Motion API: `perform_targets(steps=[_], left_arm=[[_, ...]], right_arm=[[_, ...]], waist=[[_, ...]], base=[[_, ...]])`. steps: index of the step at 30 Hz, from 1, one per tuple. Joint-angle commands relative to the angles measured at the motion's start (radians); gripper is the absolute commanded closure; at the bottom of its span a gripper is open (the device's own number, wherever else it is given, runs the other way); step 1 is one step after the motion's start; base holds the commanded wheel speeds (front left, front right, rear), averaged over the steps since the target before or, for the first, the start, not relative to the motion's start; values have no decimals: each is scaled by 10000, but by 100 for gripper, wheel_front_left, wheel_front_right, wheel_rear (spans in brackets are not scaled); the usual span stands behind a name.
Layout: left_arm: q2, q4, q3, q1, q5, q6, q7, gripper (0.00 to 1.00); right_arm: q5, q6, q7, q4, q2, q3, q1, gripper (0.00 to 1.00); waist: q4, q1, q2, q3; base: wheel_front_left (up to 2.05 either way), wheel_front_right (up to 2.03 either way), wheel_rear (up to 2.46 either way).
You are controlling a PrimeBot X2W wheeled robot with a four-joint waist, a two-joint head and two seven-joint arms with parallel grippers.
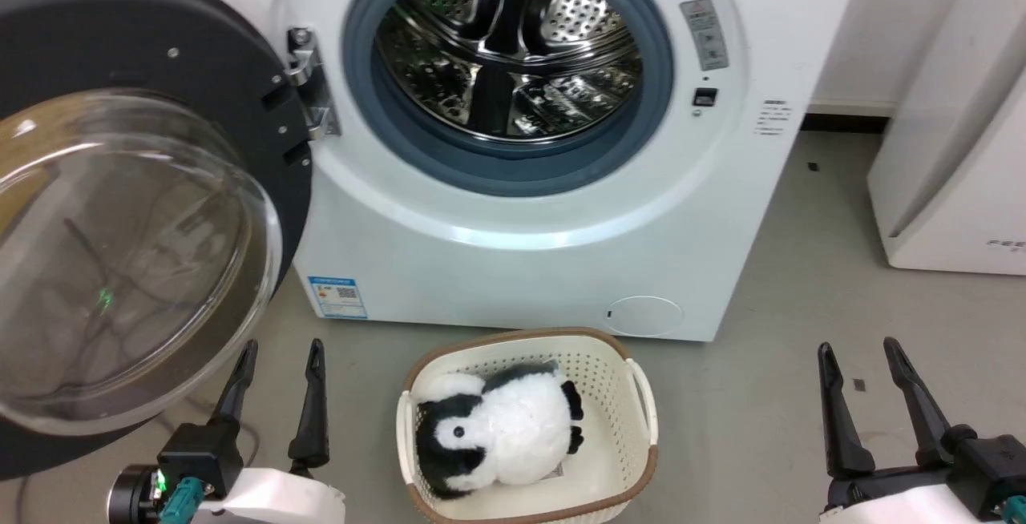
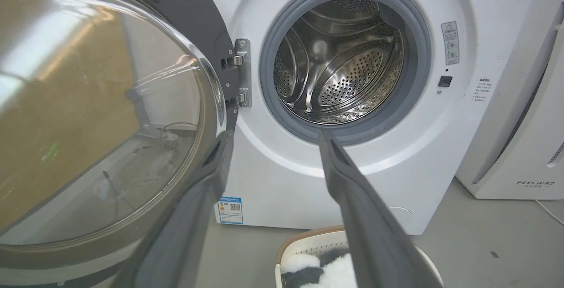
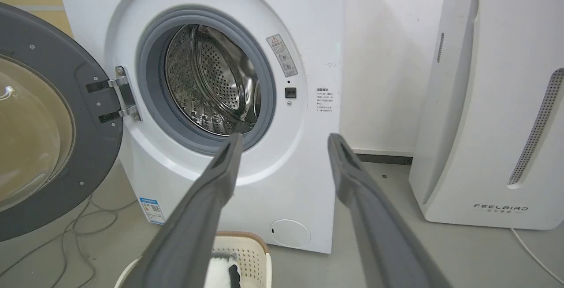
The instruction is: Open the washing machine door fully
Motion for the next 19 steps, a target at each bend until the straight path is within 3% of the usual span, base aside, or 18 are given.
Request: perform_targets(steps=[1,12,13,19], left_arm=[[-1,43,-38,149,-92,36,-44,0],[-3,239,-226,368,-248,301,-44,0],[-8,231,-238,243,-222,277,2,100],[-9,199,-252,240,-199,278,75,100]], right_arm=[[72,8,-42,-57,33,10,152,0],[104,8,-42,-69,33,67,295,0],[3,0,2,-19,0,54,184,100],[-40,0,64,-11,1,60,162,100]], waist=[[-105,0,0,-34],[-478,0,0,-146],[-481,0,0,-147],[-498,0,0,-143]], base=[[0,0,0],[0,0,0],[0,0,0],[0,0,0]])
